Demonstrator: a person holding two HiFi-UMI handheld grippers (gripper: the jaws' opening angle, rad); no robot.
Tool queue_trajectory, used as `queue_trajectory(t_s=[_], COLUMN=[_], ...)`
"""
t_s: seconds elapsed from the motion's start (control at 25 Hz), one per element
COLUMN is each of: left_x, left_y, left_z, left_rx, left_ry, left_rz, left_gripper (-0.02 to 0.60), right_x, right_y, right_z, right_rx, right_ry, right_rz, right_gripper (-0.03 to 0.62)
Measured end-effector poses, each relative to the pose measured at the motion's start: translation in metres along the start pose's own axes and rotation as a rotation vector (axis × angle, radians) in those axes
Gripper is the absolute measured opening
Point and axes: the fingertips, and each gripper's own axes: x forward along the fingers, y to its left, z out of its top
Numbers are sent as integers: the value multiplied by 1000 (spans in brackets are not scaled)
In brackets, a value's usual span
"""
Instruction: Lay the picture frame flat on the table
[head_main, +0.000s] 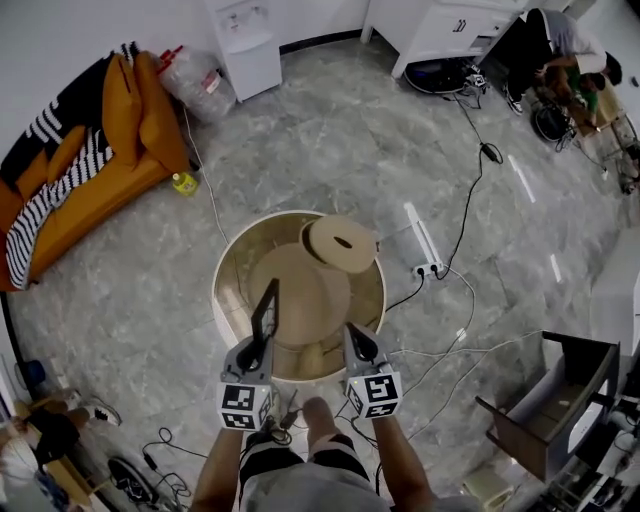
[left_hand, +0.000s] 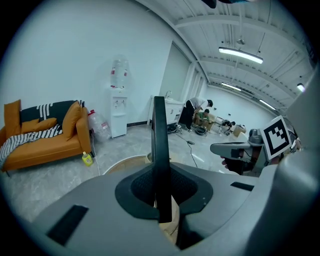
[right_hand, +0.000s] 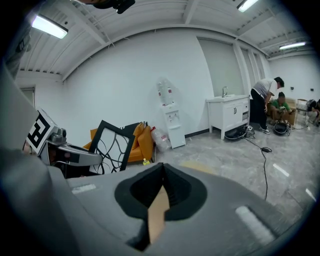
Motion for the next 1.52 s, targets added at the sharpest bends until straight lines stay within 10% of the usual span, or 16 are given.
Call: queue_trajectory(t_s=[1.52], left_x=[209], left_y=[30], left_z=[-184], left_rx=[-62], left_ry=[217], left_rz=[-135], left_gripper=[54], right_x=[149], right_y=[-82], right_z=[-208], right_rx=[121], right_ry=[144], right_rz=[-60], right_gripper=[-2])
